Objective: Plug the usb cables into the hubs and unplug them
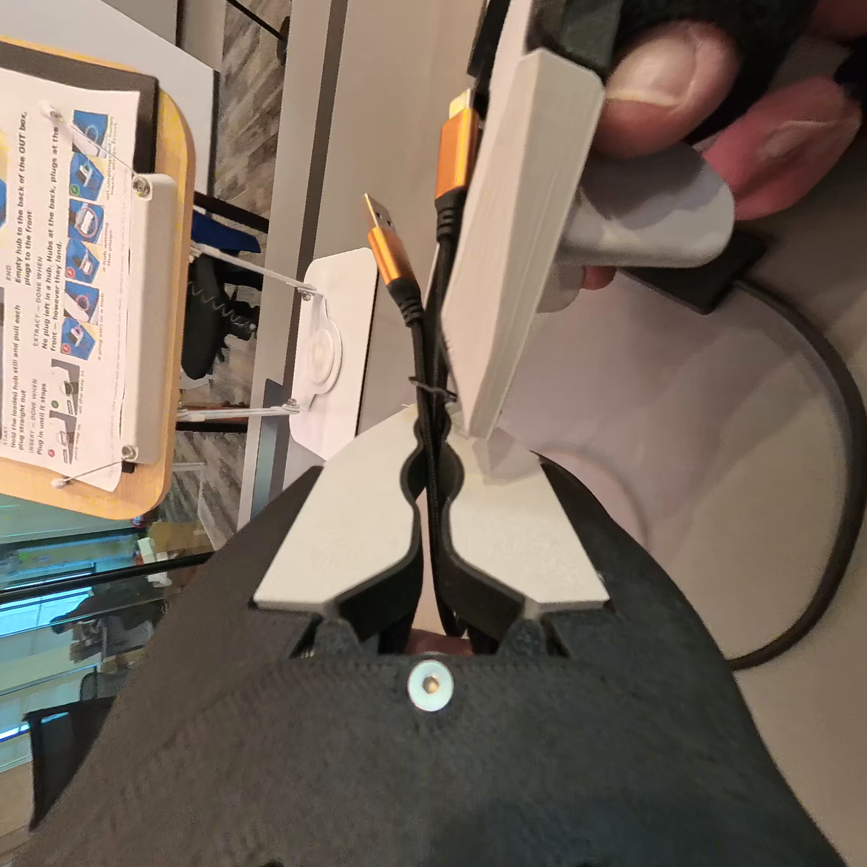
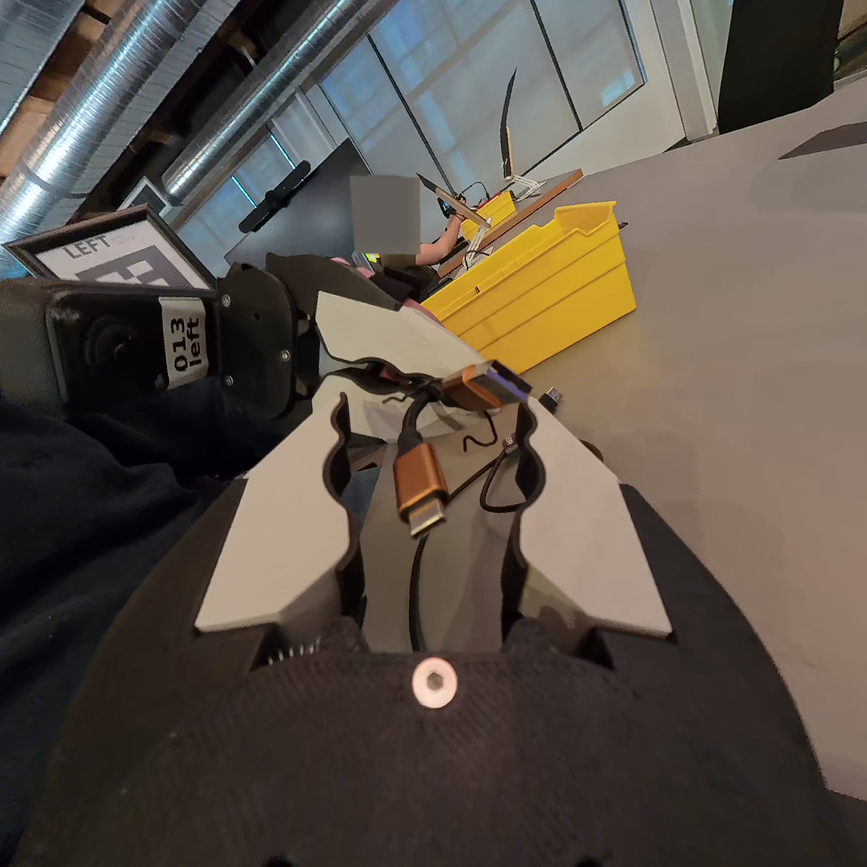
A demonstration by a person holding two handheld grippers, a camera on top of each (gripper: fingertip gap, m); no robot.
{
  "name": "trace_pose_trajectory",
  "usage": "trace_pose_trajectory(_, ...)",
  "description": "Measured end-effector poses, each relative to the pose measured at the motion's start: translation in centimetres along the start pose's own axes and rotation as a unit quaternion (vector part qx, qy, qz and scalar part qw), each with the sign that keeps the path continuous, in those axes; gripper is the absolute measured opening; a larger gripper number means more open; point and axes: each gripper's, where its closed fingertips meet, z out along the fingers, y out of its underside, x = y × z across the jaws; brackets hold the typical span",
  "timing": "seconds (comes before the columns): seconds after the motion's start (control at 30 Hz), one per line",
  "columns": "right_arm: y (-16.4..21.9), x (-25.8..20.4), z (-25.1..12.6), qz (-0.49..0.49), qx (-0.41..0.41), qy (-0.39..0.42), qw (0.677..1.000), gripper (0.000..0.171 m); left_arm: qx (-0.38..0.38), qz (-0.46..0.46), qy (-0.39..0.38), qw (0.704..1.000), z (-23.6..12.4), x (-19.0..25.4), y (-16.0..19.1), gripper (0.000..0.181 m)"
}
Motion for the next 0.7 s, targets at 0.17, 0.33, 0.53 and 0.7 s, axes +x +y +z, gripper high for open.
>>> trace_pose_trajectory(0.17, -0.41, 0.21, -0.28, 0.016, 0.017, -0.001, 1.0, 0.058, 0.0, 0.01, -0.015, 1.0, 0.21, -0.14, -0.25, 0.0)
trace_pose_trajectory(0.33, 0.0, 0.53, -0.18, 0.013, 0.006, 0.009, 1.0, 0.046, 0.002, 0.009, -0.021, 1.0, 0.14, -0.36, -0.55, 0.0)
trace_pose_trajectory(0.53, 0.1, 0.6, -0.19, 0.01, 0.005, 0.011, 1.0, 0.042, 0.005, -0.001, -0.02, 1.0, 0.07, -0.37, -0.61, 0.0)
trace_pose_trajectory(0.7, 0.15, 0.49, -0.28, 0.002, 0.003, 0.009, 1.0, 0.033, 0.006, -0.006, -0.021, 1.0, -0.07, -0.53, -0.56, 0.0)
